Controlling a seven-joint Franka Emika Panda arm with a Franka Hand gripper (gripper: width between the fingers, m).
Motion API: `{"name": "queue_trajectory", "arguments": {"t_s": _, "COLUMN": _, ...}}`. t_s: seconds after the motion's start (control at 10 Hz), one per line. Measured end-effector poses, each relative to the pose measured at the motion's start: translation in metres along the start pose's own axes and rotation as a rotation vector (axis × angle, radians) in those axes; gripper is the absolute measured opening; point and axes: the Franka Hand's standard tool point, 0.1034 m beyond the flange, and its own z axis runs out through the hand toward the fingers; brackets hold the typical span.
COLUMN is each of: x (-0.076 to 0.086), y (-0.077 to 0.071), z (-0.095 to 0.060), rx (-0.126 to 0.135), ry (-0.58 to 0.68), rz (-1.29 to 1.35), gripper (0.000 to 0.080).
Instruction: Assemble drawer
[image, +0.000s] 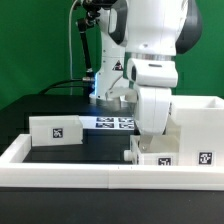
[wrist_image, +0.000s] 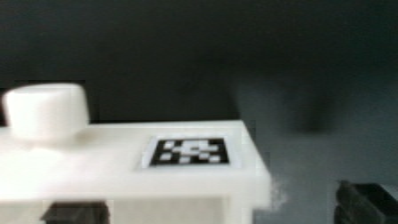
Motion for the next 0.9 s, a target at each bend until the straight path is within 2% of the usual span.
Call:
{"name": "queue_trajectory", "arguments": {"t_s": 0.2, "x": -0.004, "y": 0.009, "z": -0.015, "rx": 0.012, "ry": -0.012, "rz": 0.007, "gripper": 0.0646}}
{"name": "queue_trajectory", "arguments": {"t_s": 0.4, "x": -0.012, "y": 0.023, "z": -0.025, "rx": 0.009, "ry": -0.020, "rz": 0.006, "gripper": 0.0649}}
{"name": "queue_trajectory", "arguments": {"t_s": 0.7, "x": -0.029, "y": 0.041, "z": -0.014, "rx": 0.027, "ry": -0.024, "rz": -0.046, "gripper": 0.0649}}
{"name": "queue_trajectory", "arguments": {"t_s": 0.9, "x": -0.037, "y": 0.043, "z": -0.011, "rx": 0.030, "ry": -0.021, "rz": -0.045, "gripper": 0.0649}}
